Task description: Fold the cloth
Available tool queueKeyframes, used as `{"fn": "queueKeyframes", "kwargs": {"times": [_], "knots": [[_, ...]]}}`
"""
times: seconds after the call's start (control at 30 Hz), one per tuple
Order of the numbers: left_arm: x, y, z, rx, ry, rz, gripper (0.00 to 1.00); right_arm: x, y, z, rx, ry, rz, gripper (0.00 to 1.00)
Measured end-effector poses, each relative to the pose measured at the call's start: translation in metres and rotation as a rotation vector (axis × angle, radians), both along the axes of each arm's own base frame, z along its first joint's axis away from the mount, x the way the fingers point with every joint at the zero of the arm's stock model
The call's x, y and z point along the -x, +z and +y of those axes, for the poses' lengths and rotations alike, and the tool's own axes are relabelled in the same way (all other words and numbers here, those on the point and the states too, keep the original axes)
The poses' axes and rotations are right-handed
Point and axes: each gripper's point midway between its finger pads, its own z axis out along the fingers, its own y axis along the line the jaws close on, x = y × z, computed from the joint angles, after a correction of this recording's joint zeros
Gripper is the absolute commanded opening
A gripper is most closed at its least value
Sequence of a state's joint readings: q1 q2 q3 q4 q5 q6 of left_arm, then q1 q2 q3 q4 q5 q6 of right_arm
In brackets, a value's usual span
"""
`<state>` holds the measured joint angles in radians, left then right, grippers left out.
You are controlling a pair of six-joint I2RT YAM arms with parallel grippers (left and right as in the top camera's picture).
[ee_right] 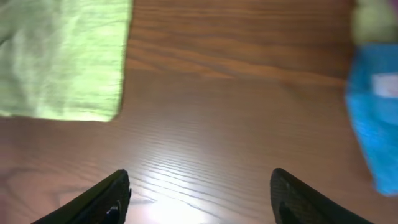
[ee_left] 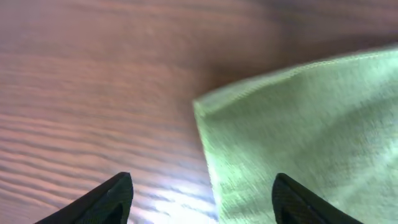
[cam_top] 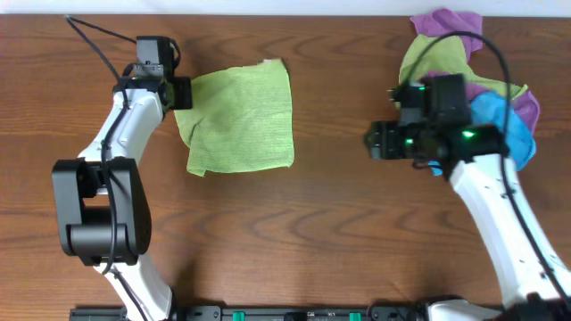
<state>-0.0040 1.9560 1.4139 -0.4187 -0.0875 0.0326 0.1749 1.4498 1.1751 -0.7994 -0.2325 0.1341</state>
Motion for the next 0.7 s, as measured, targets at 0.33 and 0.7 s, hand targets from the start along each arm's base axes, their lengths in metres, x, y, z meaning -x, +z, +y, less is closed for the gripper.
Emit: {"fn": "queueKeyframes", "kwargs": {"times": [0.33, 0.7], "knots": [[0.058, -0.025, -0.012, 0.051, -0.019, 0.261, 0.95, -0.016, -0.067, 0.121, -0.1, 0.28, 0.023, 0.01], [0.038, -0.019, -0.017, 0.091, -0.034, 0.172, 0.96, -0.017, -0.099, 0.167, -0.163, 0.382, 0.018, 0.01]]}}
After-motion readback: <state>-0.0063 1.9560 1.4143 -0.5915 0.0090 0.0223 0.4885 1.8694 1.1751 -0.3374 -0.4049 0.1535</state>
